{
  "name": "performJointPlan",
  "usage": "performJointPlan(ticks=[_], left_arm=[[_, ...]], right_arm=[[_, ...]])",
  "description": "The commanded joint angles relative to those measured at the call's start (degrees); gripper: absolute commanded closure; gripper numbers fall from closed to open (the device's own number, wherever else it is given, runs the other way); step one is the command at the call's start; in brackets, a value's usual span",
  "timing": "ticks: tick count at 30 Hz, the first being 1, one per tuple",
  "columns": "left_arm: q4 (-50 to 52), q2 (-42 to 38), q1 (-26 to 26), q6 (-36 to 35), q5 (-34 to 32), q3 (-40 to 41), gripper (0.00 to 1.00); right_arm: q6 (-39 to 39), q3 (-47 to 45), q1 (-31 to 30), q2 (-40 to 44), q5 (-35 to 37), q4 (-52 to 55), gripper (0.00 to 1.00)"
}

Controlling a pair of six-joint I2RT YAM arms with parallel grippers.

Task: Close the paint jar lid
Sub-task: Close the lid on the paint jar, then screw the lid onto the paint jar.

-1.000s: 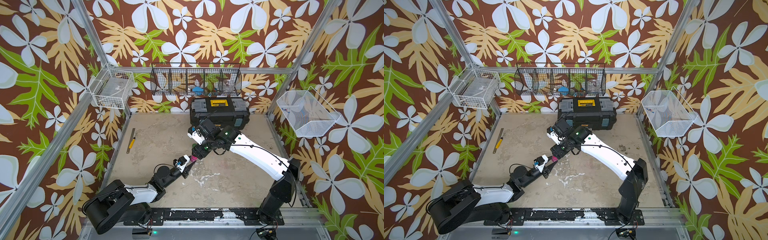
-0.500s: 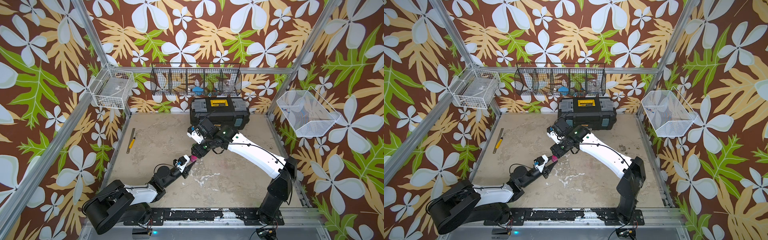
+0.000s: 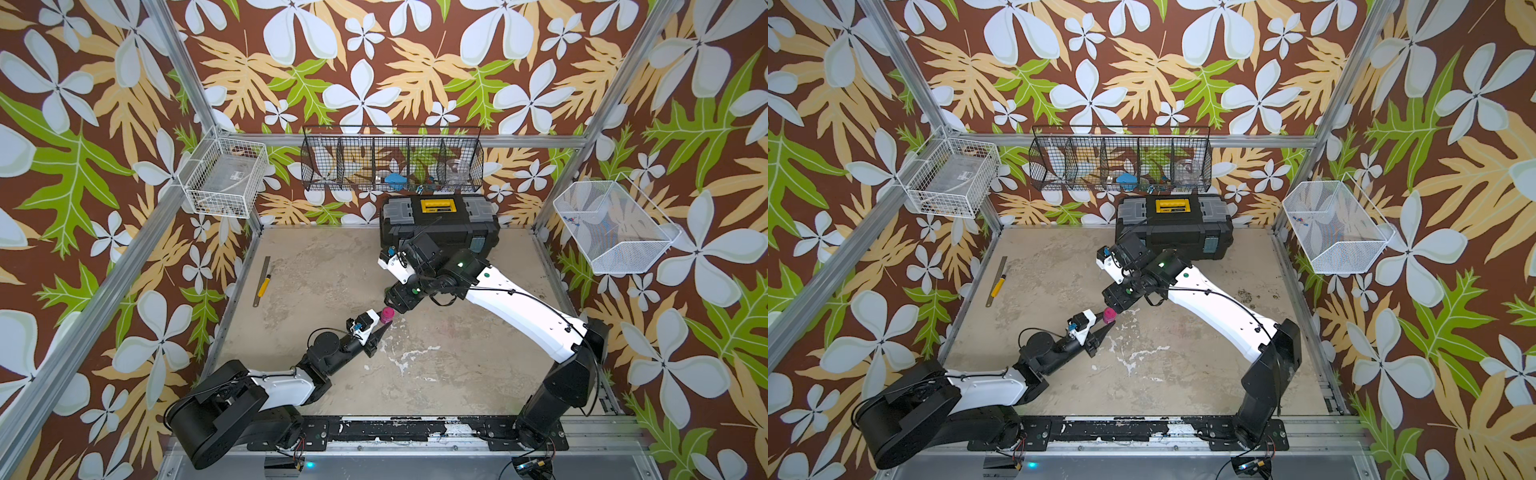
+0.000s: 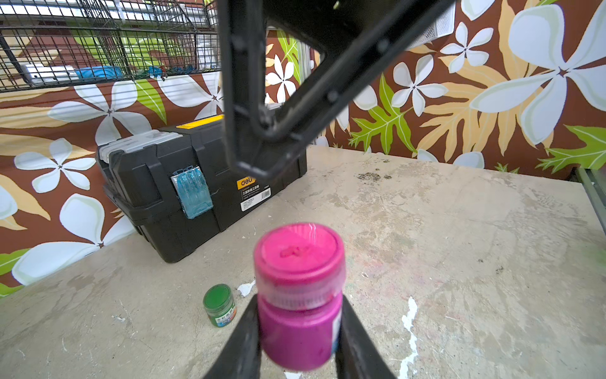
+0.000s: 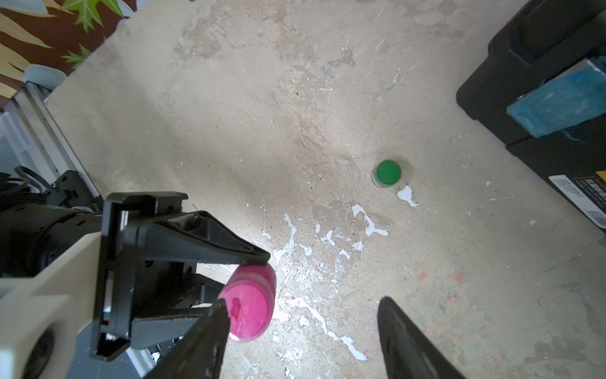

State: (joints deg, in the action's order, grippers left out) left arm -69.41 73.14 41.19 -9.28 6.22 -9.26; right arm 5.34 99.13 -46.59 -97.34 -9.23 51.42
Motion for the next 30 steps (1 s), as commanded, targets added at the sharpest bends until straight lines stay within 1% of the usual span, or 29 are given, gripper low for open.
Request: performJointPlan(ticks=[1, 2, 5, 9, 11, 13, 16, 18, 20, 23, 28, 30], left_arm=[[-1.7, -0.3, 0.0, -0.1, -0.1, -0.1, 0.93], [-1.7, -0.3, 0.0, 0.0, -0.1, -0.1, 0.93], [-1.7, -0.5, 0.0, 0.1, 0.1, -0.1, 0.93], [-1.8, -0.4, 0.0, 0.3, 0.4, -0.1, 0.93], [-1.8, -0.4, 0.0, 0.4, 0.4, -0.1, 0.93], [-1.8, -0.4, 0.0, 0.4, 0.5, -0.1, 0.93], [-1.8, -0.3, 0.0, 0.4, 0.4, -0.1, 0.93], [-1.9, -0.2, 0.0, 0.4, 0.4, -0.1, 0.93], [-1.9, -0.3, 0.0, 0.4, 0.3, -0.1, 0.93], [-1.9, -0.1, 0.0, 0.4, 0.3, -0.1, 0.93], [-1.8, -0.1, 0.0, 0.4, 0.3, -0.2, 0.93], [-1.9, -0.2, 0.0, 0.4, 0.2, -0.1, 0.93]], right_arm=[[-2.8, -3.1, 0.5, 2.5, -4.9, -5.2, 0.22], [-3.3, -4.4, 0.7, 3.6, -6.4, -7.2, 0.19], [-5.0, -10.0, 2.5, 6.7, -14.0, -14.3, 0.14], [-6.8, -18.0, 6.0, 10.0, -26.6, -25.9, 0.10], [-9.3, -20.7, 7.2, 11.1, -30.6, -29.6, 0.10], [-14.6, -24.3, 7.3, 12.5, -32.9, -32.9, 0.10], [-22.0, -30.6, 7.3, 15.5, -34.7, -38.7, 0.09], [-24.3, -34.8, 7.3, 17.5, -35.5, -43.4, 0.09], [-25.1, -37.1, 7.3, 18.9, -35.4, -46.3, 0.12], [-25.9, -37.5, 7.3, 18.6, -34.1, -46.7, 0.13], [-26.4, -34.9, 7.3, 14.3, -34.9, -44.2, 0.14], [-26.9, -34.1, 7.3, 12.9, -35.1, -43.5, 0.17]])
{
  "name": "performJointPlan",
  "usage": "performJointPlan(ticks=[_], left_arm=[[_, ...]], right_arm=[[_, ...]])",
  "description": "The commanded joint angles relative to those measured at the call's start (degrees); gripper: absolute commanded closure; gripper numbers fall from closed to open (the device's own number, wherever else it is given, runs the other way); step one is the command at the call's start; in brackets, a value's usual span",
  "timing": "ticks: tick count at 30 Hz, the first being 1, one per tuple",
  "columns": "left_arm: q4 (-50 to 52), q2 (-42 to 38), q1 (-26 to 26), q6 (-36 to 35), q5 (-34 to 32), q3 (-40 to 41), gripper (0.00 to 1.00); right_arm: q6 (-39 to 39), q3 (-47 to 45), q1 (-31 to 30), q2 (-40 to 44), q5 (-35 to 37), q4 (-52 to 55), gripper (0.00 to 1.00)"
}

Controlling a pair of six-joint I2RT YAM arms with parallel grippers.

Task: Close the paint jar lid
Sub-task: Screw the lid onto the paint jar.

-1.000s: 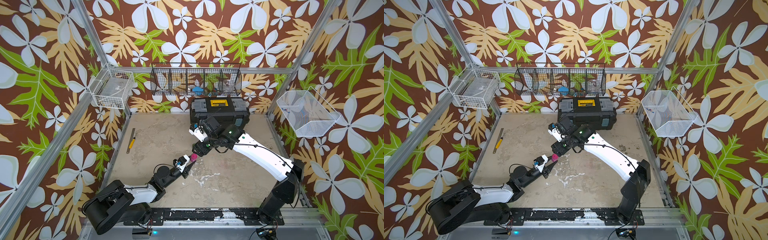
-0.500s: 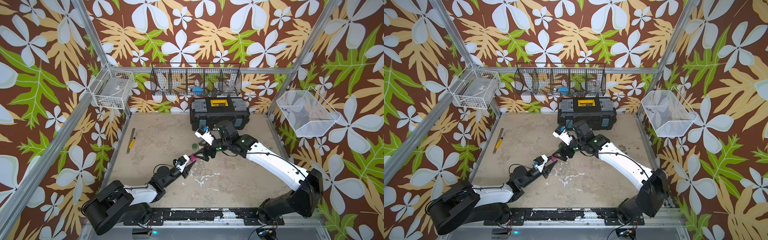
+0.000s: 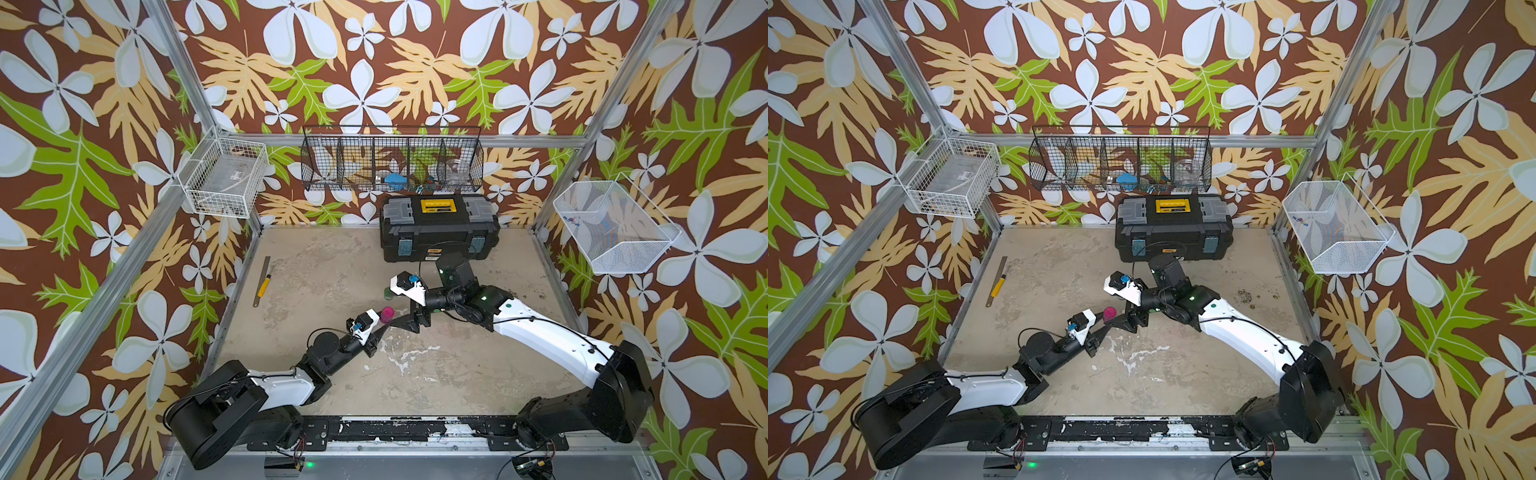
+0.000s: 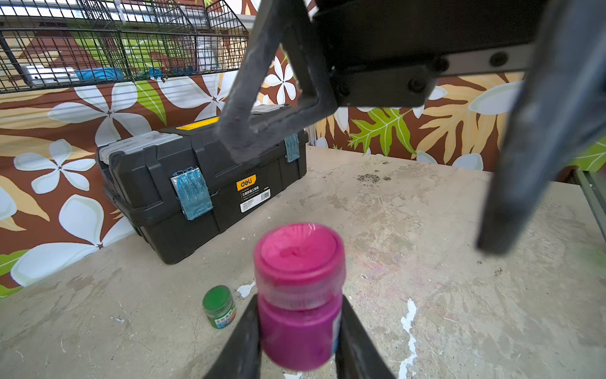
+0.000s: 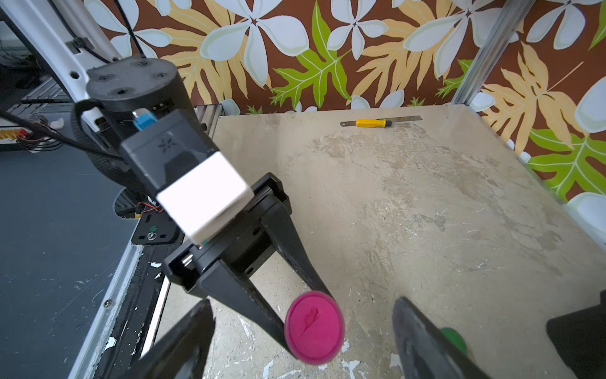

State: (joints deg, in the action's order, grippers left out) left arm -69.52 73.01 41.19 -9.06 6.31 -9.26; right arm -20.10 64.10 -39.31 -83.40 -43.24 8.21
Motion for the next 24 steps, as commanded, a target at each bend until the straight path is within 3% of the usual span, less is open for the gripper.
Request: performJointPlan(ticks=[1, 6, 24], left_arm=[[-1.7, -0.2, 0.0, 0.1, 0.0, -0.1, 0.93], [-1.7, -0.4, 0.0, 0.1, -0.1, -0.1, 0.93], [-1.7, -0.6, 0.0, 0.0, -0.3, 0.0, 0.93]], right_arm=[[-1.8, 1.2, 0.0, -1.5, -1.4, 0.0, 0.18], [-1.7, 1.7, 0.0, -3.1, -1.9, 0.8, 0.30], [-0.4, 1.5, 0.5, -4.3, 0.2, 1.3, 0.37]])
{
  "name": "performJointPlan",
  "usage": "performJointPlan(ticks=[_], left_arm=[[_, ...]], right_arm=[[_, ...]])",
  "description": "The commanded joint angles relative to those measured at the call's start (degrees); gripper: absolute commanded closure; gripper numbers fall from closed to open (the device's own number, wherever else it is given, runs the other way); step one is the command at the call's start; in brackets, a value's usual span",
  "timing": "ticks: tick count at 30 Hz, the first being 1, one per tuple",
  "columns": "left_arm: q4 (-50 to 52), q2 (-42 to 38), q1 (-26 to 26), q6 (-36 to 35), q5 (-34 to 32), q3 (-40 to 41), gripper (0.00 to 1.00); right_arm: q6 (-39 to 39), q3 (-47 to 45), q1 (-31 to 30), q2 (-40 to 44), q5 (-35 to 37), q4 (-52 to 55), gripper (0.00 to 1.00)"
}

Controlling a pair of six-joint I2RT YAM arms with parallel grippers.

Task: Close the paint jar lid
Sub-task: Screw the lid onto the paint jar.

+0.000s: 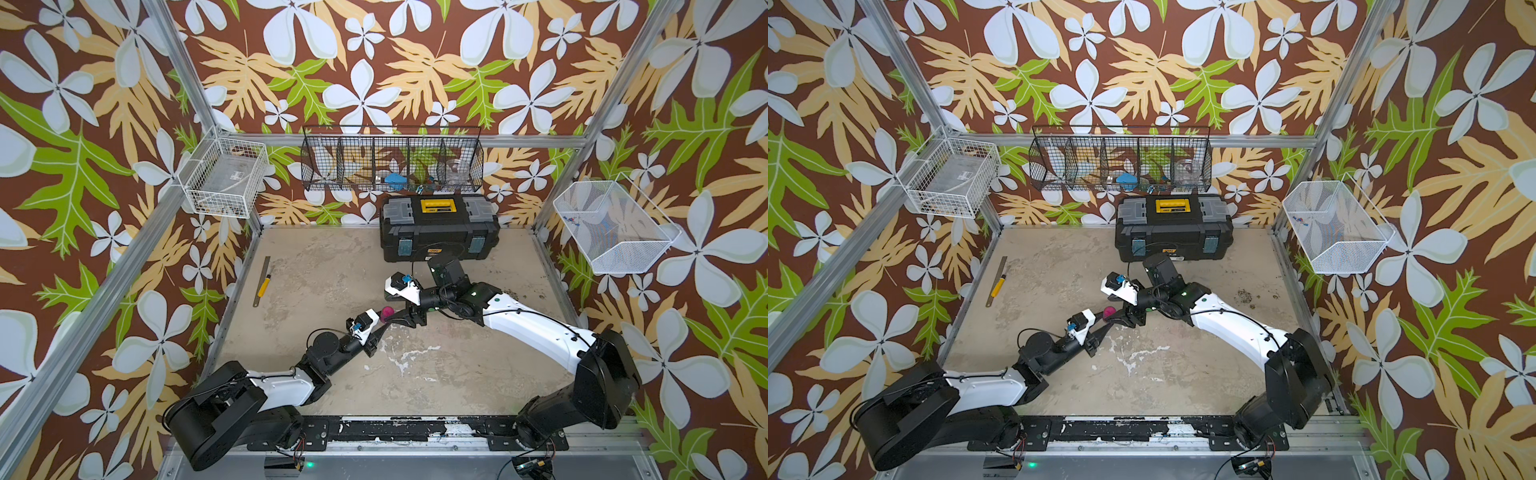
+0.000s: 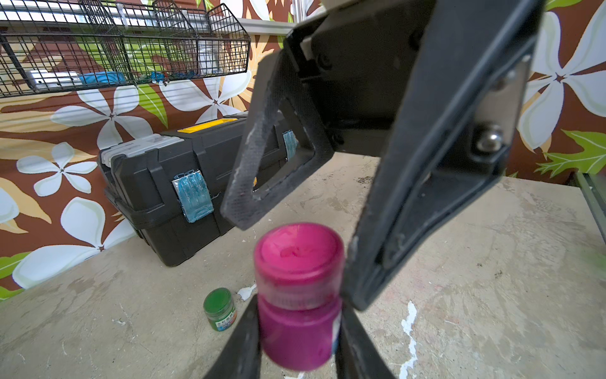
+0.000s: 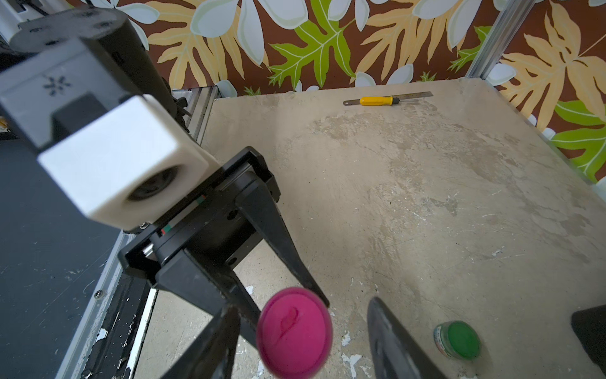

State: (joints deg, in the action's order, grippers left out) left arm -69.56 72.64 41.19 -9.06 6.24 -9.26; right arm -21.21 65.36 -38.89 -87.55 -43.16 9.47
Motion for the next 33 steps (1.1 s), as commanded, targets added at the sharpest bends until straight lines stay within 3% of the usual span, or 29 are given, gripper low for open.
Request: performJointPlan(ticks=[1, 17, 33], left_arm=[[-1.6, -0.3, 0.0, 0.0, -0.3, 0.1, 0.93], [-1.6, -0.3, 0.0, -0.1, -0.4, 0.0, 0.90], [-1.6, -0.3, 0.0, -0.1, -0.4, 0.1, 0.91]], right_arm=[[0.7, 0.4, 0.1, -0.2, 0.0, 0.1, 0.37], [1.0, 1.2, 0.5, -1.4, -1.0, 1.8, 0.44], [3.0, 0.7, 0.4, -1.3, -1.2, 1.0, 0.61]])
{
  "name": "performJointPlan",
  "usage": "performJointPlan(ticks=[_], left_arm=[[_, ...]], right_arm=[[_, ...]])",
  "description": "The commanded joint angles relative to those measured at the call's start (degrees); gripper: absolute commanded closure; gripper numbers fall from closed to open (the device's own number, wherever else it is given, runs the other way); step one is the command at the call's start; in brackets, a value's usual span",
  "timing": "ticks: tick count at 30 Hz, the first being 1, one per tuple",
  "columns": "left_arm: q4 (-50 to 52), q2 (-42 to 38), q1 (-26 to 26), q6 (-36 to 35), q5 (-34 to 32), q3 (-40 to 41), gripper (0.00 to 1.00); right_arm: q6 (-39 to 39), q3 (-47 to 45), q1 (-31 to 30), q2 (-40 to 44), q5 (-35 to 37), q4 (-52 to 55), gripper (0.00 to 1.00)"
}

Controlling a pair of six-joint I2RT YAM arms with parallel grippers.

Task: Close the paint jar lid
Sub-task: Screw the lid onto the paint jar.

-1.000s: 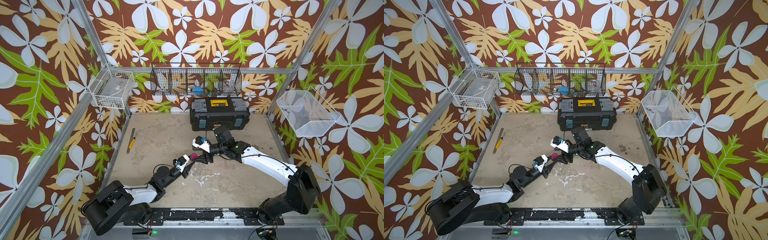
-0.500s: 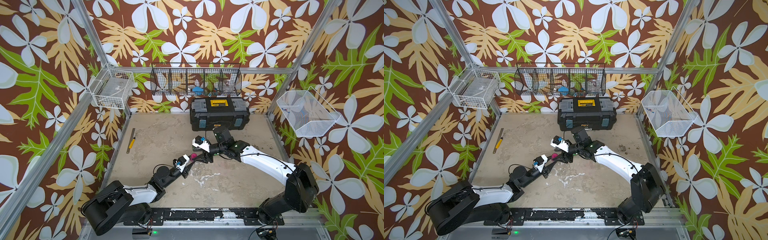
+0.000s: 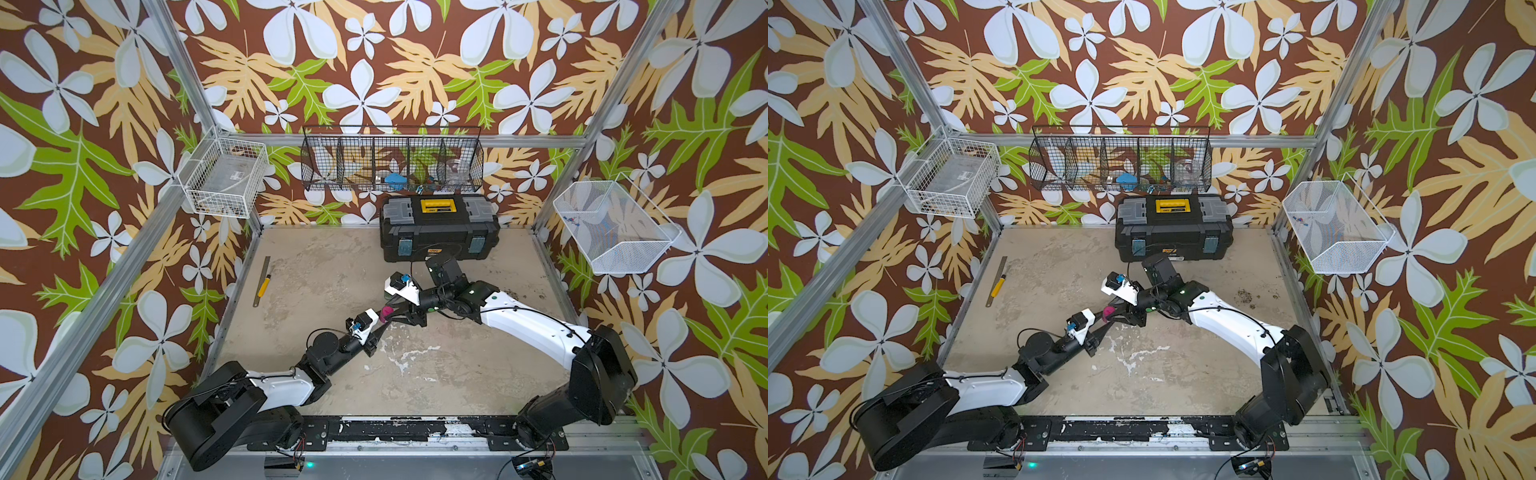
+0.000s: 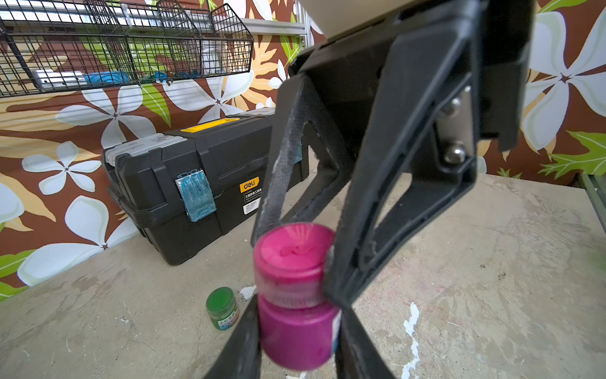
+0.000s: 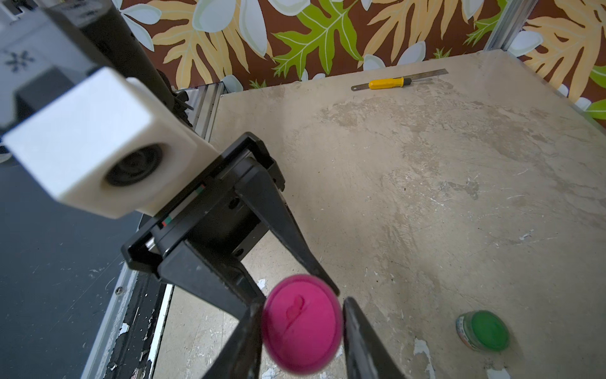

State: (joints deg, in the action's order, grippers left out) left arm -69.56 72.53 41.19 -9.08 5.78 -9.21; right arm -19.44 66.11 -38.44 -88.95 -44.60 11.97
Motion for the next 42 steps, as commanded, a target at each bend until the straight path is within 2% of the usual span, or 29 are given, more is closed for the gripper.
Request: performJointPlan(ticks=[1, 9, 14, 21, 28, 38, 42], left_arm=[[-1.6, -0.2, 0.0, -0.1, 0.0, 0.0, 0.91], [-1.6, -0.2, 0.0, 0.0, -0.2, 0.0, 0.93], [-1.6, -0.1, 0.0, 0.0, -0.4, 0.0, 0.93], [-1.6, -0.2, 0.0, 0.1, -0.6, 0.0, 0.94], [-1.6, -0.2, 0.0, 0.2, -0.9, 0.1, 0.95], [-1.6, -0.3, 0.0, 0.3, -1.5, 0.2, 0.95], [-1.6, -0.3, 0.0, 0.3, -1.5, 0.2, 0.96]], right_arm=[[1.5, -0.1, -0.1, 0.2, 0.4, -1.7, 0.62], [5.0, -1.2, -0.1, 0.5, 2.1, -3.6, 0.65], [9.2, -2.9, -0.2, 1.4, 5.6, -6.9, 0.69], [15.0, -7.6, -1.8, 4.0, 10.5, -13.1, 0.69], [20.8, -10.2, -5.5, 7.2, 19.8, -15.8, 0.69], [32.5, -12.0, -13.3, 10.8, 39.0, -16.0, 0.71], [37.1, -11.9, -14.7, 10.7, 42.4, -14.5, 0.71]])
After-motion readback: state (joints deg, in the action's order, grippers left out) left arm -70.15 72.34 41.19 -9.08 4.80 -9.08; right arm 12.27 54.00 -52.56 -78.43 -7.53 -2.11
